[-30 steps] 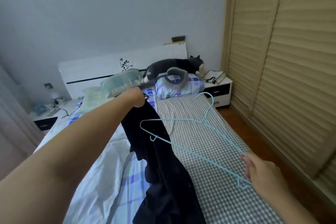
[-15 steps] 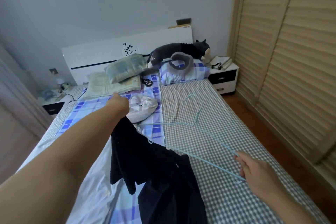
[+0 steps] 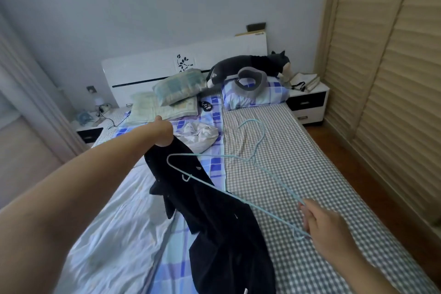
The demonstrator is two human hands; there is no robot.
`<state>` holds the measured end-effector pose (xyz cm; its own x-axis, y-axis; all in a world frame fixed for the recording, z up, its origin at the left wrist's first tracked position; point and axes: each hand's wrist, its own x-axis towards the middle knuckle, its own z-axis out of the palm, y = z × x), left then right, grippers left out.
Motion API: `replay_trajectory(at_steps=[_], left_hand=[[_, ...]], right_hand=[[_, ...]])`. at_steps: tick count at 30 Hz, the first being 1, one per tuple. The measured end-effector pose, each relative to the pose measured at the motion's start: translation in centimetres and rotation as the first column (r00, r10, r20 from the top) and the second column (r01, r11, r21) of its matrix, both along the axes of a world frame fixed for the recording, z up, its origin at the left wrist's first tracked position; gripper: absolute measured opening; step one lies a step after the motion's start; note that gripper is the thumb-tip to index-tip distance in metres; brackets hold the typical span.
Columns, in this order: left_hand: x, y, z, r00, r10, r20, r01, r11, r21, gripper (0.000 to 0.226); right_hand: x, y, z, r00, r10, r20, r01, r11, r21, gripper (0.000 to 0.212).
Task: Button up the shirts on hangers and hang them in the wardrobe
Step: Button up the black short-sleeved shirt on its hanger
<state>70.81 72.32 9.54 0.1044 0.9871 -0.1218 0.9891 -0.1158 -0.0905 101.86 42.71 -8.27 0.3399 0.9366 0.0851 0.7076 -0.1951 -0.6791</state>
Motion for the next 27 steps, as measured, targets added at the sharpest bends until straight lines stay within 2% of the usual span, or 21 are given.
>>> replay_trajectory(at_steps=[2, 5, 6, 9, 12, 14, 15, 17, 20, 21, 22, 23, 24, 25, 26, 27], left_hand=[[-0.2, 0.2, 0.1, 0.999, -0.004, 0.054, 0.003, 1.0, 0.022, 0.022], [0.2, -0.2, -0.1, 0.961, -0.016, 0.275, -0.009, 0.996, 0.088, 0.02], [0.5, -0.6, -0.1, 0.935, -0.037, 0.352, 0.007, 0.996, 0.084, 0.018], [2.7, -3.5, 0.7, 0.875, -0.141, 0.463, 0.127, 0.99, 0.062, 0.02], [5.2, -6.5, 1.6, 0.826, -0.412, 0.384, 0.364, 0.911, 0.195, 0.029], [5.9, -7.9, 2.1, 0.754, -0.644, 0.131, 0.582, 0.747, 0.321, 0.035], [5.9, -8.0, 2.4, 0.71, -0.703, 0.037, 0.661, 0.684, 0.307, 0.04], [5.8, -7.7, 3.3, 0.678, -0.735, 0.007, 0.715, 0.662, 0.223, 0.045], [6.0, -7.2, 5.6, 0.659, -0.752, -0.037, 0.733, 0.629, 0.26, 0.041], [6.2, -7.2, 6.8, 0.639, -0.769, -0.025, 0.745, 0.611, 0.267, 0.037], [6.2, -7.1, 8.0, 0.599, -0.801, -0.006, 0.77, 0.574, 0.28, 0.034], [6.0, -7.2, 9.3, 0.552, -0.834, 0.013, 0.792, 0.529, 0.303, 0.03], [5.7, -7.3, 10.7, 0.507, -0.862, 0.027, 0.807, 0.485, 0.338, 0.028], [5.2, -7.4, 12.1, 0.477, -0.878, 0.035, 0.808, 0.453, 0.376, 0.028], [4.5, -7.4, 13.3, 0.452, -0.891, 0.028, 0.807, 0.422, 0.412, 0.03], [3.7, -7.5, 14.4, 0.441, -0.897, 0.0, 0.807, 0.397, 0.437, 0.032]], right_hand=[[-0.2, -0.2, 0.2, 0.999, -0.033, -0.007, 0.033, 0.999, 0.021, 0.019], [-0.7, -0.3, 0.8, 0.996, -0.036, 0.076, 0.033, 0.999, 0.034, 0.022], [-1.1, -0.1, 1.1, 0.993, -0.029, 0.112, 0.027, 0.999, 0.019, 0.022], [-2.4, 0.4, 1.6, 0.99, -0.033, 0.139, 0.028, 0.999, 0.035, 0.023], [-4.0, 1.2, 1.8, 0.989, 0.032, 0.142, -0.041, 0.997, 0.063, 0.021], [-4.9, 1.7, 2.1, 0.99, 0.028, 0.135, -0.043, 0.993, 0.108, 0.019], [-5.1, 1.9, 2.5, 0.996, -0.007, 0.084, -0.006, 0.987, 0.159, 0.018], [-5.0, 2.3, 3.4, 0.995, -0.057, -0.081, 0.076, 0.962, 0.261, 0.023], [-4.9, 2.3, 5.7, 0.95, 0.016, -0.312, 0.084, 0.949, 0.304, 0.026], [-4.6, 2.4, 6.4, 0.902, 0.064, -0.428, 0.068, 0.955, 0.288, 0.025], [-4.2, 2.5, 7.0, 0.8, 0.13, -0.586, 0.03, 0.967, 0.255, 0.03], [-3.6, 2.6, 7.7, 0.64, 0.196, -0.743, -0.026, 0.972, 0.234, 0.041], [-2.9, 3.0, 8.1, 0.472, 0.224, -0.852, -0.065, 0.973, 0.22, 0.051], [-2.2, 3.4, 8.4, 0.377, 0.234, -0.896, -0.104, 0.972, 0.21, 0.052], [-1.5, 4.0, 8.9, 0.404, 0.247, -0.881, -0.164, 0.967, 0.196, 0.047], [-1.1, 4.8, 9.2, 0.498, 0.276, -0.822, -0.248, 0.954, 0.17, 0.045]])
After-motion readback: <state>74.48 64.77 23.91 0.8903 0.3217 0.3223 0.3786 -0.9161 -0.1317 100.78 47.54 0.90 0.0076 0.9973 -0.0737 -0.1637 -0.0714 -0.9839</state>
